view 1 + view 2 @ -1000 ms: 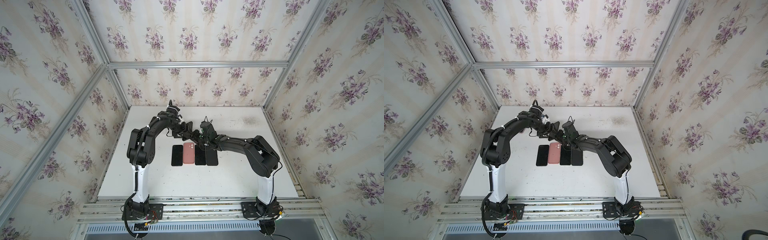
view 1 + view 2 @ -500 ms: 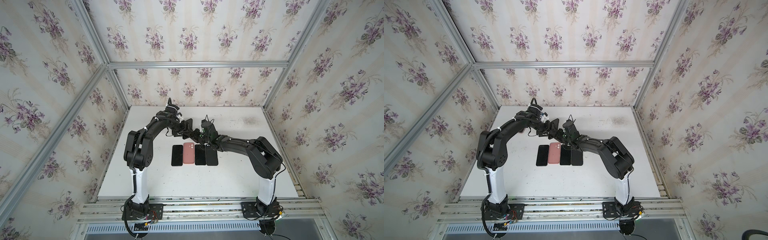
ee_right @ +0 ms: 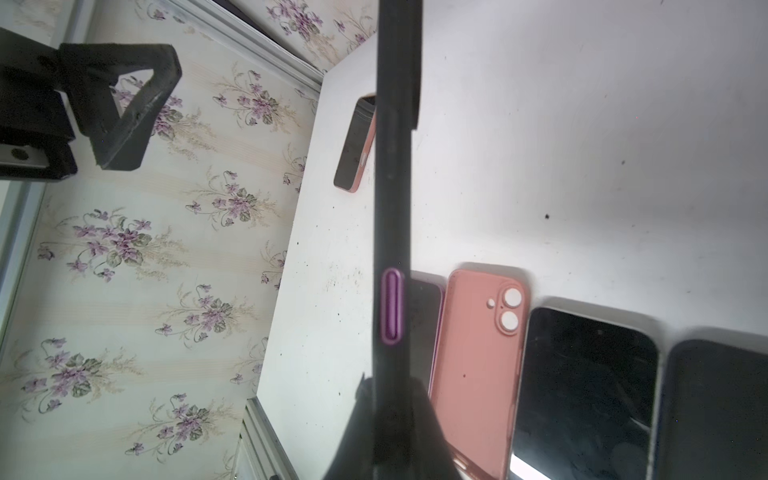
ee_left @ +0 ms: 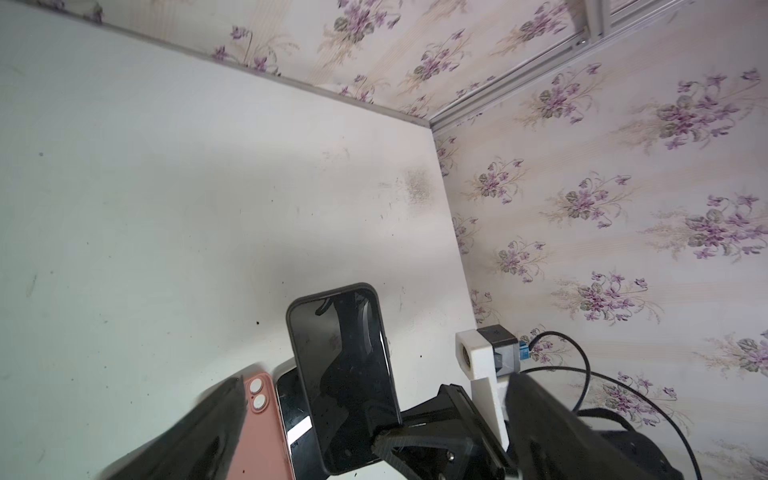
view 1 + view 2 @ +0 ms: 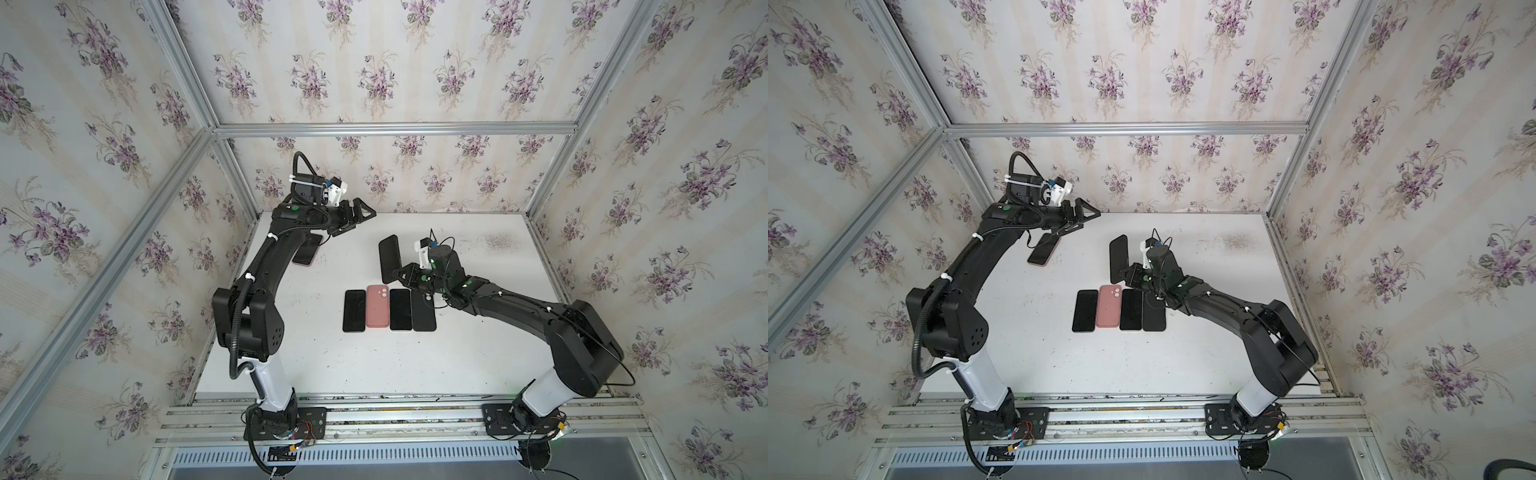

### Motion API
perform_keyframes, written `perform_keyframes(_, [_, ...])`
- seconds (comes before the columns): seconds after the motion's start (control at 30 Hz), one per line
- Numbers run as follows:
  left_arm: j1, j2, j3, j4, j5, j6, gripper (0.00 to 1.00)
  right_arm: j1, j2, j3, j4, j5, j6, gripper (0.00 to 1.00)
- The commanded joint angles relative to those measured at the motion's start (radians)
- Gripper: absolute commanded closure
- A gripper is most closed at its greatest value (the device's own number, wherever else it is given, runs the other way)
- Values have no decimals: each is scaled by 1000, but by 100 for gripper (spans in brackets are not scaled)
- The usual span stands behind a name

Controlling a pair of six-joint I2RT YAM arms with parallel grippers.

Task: Take the phone out of the phone case
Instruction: 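Raise the black phone upright with right gripper while left gripper swings toward it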

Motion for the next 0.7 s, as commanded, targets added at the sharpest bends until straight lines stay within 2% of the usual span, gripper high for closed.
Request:
perform_keyframes(0.0, [8,-31,11,21,33,96,0,-46,-84,-40,66,-58,-146,100])
perform_keyframes(0.13, [8,-57,19,19,136,189,0,-120,-186,-104,163,-127,-283,100])
perform_keyframes(0.33, [6,-109,-26,17,291,311,0,-126,-292,-155,242,-245,-523,100])
perform_keyframes(0.43, [5,-142,-71,16,369,378,0,-126,-335,-211,353,-301,-565,100])
perform_keyframes(0.6, [-8,-212,-147,16,491,468,0,-126,-365,-231,393,-366,-595,100])
perform_keyframes(0.67, [-24,-231,-166,16,492,493,0,-126,-364,-243,456,-388,-571,100])
